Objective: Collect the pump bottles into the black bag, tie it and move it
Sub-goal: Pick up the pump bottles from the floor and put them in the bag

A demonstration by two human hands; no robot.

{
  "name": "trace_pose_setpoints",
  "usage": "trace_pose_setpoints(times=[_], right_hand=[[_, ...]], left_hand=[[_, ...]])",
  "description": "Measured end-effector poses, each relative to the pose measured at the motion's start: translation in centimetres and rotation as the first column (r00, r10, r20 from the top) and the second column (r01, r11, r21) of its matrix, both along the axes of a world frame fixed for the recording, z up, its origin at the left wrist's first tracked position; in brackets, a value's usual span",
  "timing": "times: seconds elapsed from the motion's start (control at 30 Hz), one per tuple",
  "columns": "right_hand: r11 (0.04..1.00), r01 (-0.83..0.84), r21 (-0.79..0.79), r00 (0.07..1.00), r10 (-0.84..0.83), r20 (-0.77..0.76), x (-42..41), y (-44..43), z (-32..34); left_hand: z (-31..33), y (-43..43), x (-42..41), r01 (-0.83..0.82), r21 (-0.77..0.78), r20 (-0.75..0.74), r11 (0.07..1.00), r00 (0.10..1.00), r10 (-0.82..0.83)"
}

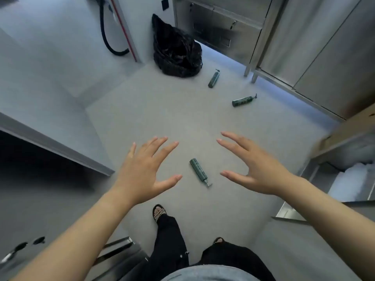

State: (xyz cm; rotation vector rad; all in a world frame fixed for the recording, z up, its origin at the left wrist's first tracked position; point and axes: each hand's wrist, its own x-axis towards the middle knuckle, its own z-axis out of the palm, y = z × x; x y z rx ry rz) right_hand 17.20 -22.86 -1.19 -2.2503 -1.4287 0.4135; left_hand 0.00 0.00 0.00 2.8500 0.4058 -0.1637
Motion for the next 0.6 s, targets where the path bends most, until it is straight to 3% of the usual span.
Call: trace_pose_setpoints(times=[0.37,0.6], right_hand=[[0.987,0.159,0.032,0.985,-0.157,-0.067,-0.2,16.1,-0.8],[0.966,0.256,0.029,0.961,-0.252,-0.114,2.7,20.9,-1.2]], left_hand=[[-1.2,15.3,3.6,0.068,-0.005,0.054,0.998,0.996,-0.068],[-2.1,21.6,8.0,0.111,-0.038,0.032,0.993,0.993,-0.11]])
